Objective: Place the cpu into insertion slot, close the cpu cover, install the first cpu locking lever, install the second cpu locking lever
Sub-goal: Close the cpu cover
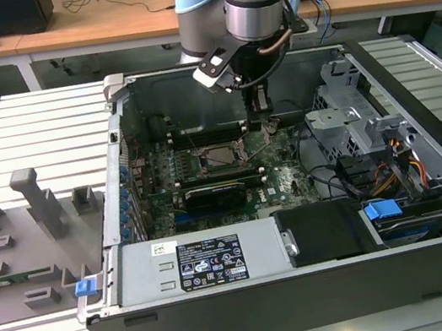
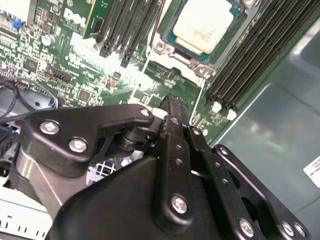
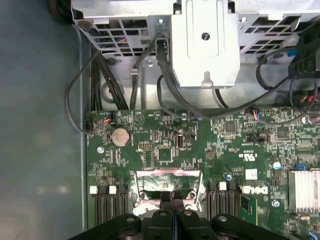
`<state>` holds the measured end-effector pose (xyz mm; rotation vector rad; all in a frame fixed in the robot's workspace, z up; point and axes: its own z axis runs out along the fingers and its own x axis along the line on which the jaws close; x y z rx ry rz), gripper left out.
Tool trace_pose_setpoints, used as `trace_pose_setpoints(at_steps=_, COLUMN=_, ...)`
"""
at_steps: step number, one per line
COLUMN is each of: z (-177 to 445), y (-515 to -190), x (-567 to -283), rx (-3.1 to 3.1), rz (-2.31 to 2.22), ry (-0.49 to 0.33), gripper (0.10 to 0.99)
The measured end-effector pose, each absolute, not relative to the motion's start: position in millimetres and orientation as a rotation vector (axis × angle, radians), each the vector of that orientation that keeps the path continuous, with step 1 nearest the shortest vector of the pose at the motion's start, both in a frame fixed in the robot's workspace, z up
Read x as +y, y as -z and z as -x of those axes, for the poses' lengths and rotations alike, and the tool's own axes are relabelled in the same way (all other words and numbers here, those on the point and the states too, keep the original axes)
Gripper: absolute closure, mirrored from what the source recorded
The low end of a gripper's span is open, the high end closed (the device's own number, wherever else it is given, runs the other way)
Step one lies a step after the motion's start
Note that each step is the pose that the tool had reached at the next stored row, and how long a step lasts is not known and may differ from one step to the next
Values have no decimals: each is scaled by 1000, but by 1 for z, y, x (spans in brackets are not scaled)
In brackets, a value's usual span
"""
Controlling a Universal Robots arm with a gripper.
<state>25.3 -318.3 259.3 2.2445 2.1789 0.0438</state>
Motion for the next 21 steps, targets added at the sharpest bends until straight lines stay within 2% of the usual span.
trace_pose_setpoints(at_steps=21, z=-63, y=-256, x=-318, rx=2190, rz=-2234, ry=-42, gripper=980)
